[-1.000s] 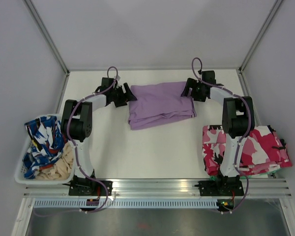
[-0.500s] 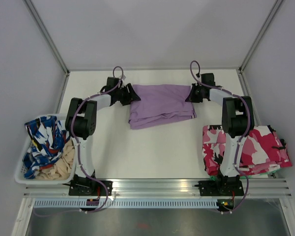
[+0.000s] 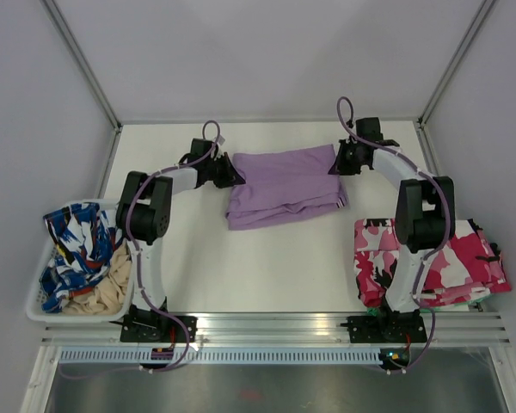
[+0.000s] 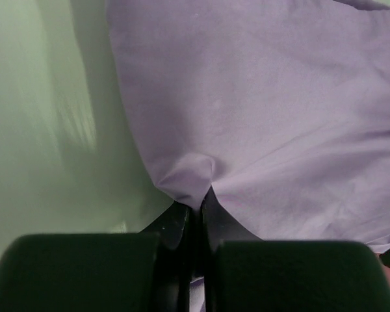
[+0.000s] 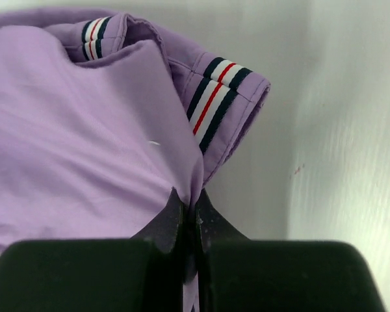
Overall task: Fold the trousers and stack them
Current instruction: Neatly place the folded trousers to the corner
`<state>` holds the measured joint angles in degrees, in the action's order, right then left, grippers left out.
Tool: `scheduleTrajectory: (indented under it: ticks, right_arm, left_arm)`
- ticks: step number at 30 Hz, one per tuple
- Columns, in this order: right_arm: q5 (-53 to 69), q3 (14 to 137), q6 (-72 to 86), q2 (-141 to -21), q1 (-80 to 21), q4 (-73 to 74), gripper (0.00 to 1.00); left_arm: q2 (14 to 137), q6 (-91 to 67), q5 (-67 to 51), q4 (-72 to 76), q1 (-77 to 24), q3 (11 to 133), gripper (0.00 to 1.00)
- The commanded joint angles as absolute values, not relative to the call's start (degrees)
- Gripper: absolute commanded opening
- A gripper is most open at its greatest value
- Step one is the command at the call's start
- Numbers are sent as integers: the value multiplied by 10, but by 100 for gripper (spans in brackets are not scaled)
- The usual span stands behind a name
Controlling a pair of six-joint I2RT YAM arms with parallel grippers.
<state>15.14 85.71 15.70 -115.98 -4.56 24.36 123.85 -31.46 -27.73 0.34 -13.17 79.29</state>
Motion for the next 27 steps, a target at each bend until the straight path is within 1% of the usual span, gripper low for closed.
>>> scheduleTrajectory:
  ticks: [1, 5, 6, 8, 9, 11, 12, 14, 15, 17, 18, 20, 21, 22, 24, 25, 26, 27]
  right_arm:
    - [146, 888, 164, -1051, -47, 277, 0]
    - [95, 910, 152, -965, -51, 324, 0]
    - [85, 919, 148, -938, -51, 355, 0]
    - [67, 965, 146, -919, -51, 396, 0]
    - [45, 984, 147, -911, -51, 456, 0]
    - [19, 1040, 155, -902, -51, 514, 0]
    - [-22, 1054, 161, -893, -51, 571, 0]
    - [-67, 1080, 171, -880, -51, 623, 0]
    - [-124, 1082, 175, -862, -51, 669, 0]
    - [-191, 1060, 182, -839, -43, 711, 0]
    - [-256, 1031, 182, -809, -37, 737, 0]
    - [-321, 992, 168, -758, -13, 734, 0]
    - [-353, 969, 157, -738, -4, 721, 0]
    - [-395, 921, 143, -720, 4, 704, 0]
    - [-426, 873, 86, -673, 46, 634, 0]
    - [-450, 824, 64, -663, 74, 609, 0]
    - [-462, 798, 43, -647, 86, 558, 0]
    - [-487, 752, 39, -643, 88, 537, 0]
  left_arm:
    - [1168, -320, -299, -6, -134, 766, 2]
    - [1081, -337, -311, -28, -137, 739, 2]
    - [1067, -338, -310, -36, -140, 737, 2]
    - [1042, -343, -311, -55, -145, 733, 2]
    - [1018, -344, -315, -59, -154, 730, 2]
    - [997, -333, -313, -68, -177, 728, 2]
    - [983, -330, -312, -75, -185, 731, 2]
    - [973, -330, -308, -86, -205, 735, 2]
    - [968, -330, -308, -85, -227, 733, 2]
    - [959, -337, -298, -70, -249, 719, 2]
    - [956, -342, -297, -61, -273, 713, 2]
    - [955, -367, -295, -21, -307, 690, 2]
    - [955, -374, -294, -8, -317, 684, 2]
    - [954, -382, -288, 5, -331, 678, 2]
    - [957, -390, -263, 48, -373, 669, 2]
    - [961, -394, -252, 58, -388, 670, 2]
    - [968, -404, -224, 68, -417, 669, 2]
    - [972, -414, -206, 96, -431, 666, 2]
